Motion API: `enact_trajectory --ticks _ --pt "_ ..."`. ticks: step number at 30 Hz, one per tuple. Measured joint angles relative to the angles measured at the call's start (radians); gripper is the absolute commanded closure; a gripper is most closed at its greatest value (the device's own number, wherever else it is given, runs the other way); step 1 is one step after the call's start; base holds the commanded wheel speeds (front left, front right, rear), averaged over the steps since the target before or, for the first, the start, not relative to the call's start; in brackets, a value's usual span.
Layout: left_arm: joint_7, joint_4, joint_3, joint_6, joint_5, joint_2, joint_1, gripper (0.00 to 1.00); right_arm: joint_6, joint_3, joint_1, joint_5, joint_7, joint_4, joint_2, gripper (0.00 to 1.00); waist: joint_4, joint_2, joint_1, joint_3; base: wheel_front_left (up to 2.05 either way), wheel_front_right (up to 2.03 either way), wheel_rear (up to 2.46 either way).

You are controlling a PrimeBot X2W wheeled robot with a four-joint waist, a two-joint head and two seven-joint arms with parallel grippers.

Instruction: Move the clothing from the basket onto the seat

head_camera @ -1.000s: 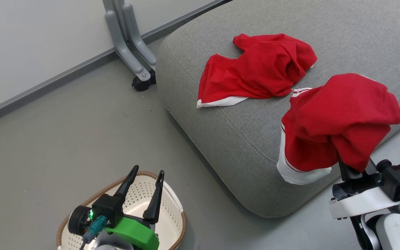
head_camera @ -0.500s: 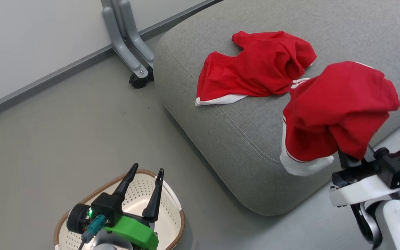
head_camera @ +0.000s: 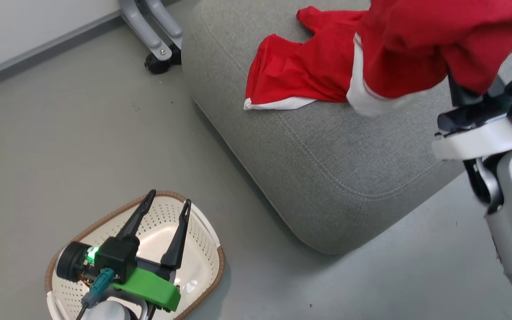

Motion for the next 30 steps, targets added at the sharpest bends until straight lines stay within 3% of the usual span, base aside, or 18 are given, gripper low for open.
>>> enact_trajectory --ticks 4,15,30 --pt "0.0 -0.008 -0.046 0.0 0.035 0.046 -0.044 0.0 0.0 -0.023 -0.127 0.001 0.0 0.037 -0.018 1.0 0.011 0.0 0.0 0.06 0.0 0.0 0.0" --pt "0.0 -0.035 -0.095 0.0 0.046 0.084 -0.145 0.0 0.0 -0.087 -0.391 -0.04 0.0 0.183 -0.08 1.0 0.06 0.0 0.0001 0.217 0.0 0.0 0.0" --pt "0.0 -0.048 -0.128 0.0 0.055 0.101 -0.212 0.0 0.0 -0.291 -0.472 -0.148 0.0 0.477 -0.093 1.0 0.178 0.0 0.0001 0.37 0.0 0.0 0.0"
